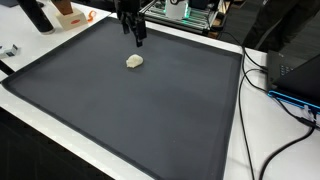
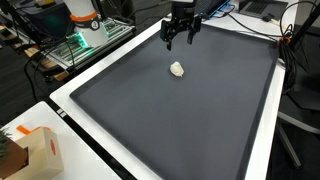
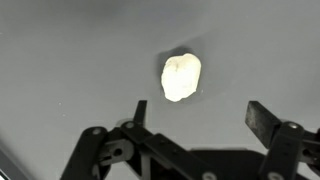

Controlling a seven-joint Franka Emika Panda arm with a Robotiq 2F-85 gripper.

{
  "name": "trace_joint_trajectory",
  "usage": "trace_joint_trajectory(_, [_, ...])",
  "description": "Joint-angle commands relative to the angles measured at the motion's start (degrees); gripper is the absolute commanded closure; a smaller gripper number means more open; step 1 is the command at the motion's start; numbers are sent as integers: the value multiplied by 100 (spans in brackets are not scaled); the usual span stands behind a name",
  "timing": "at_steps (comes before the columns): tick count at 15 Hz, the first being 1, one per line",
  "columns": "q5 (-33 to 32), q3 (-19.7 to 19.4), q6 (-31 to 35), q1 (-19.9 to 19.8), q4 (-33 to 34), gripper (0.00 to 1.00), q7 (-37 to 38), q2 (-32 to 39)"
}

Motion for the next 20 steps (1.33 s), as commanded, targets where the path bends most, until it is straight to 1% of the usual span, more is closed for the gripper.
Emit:
trace_joint_trajectory(1, [88, -94, 176, 28, 47, 0, 80, 283])
trace_joint_trajectory(3, [160, -112, 288, 19, 60, 0, 9, 440])
trace_joint_trajectory(6, [505, -80, 457, -26, 52, 0, -199, 655])
trace_joint_trajectory(9, [689, -114, 549, -11, 41, 0, -298, 832])
trace_joint_trajectory(12, [747, -165, 618, 9, 35, 0, -314, 961])
trace_joint_trajectory(14, [587, -256, 714, 82, 21, 0, -206, 1028])
trace_joint_trajectory(16, [605, -287, 774, 95, 22, 0, -193, 1075])
trace_joint_trajectory(17, [612, -301, 800, 98, 24, 9, -199, 1097])
trace_joint_trajectory(18, [615, -314, 824, 99, 23, 26, -195, 1112])
trace_joint_trajectory(19, [583, -343, 866, 117, 20, 32, -157, 1124])
trace_joint_trajectory(20, [584, -354, 885, 120, 21, 42, -161, 1135])
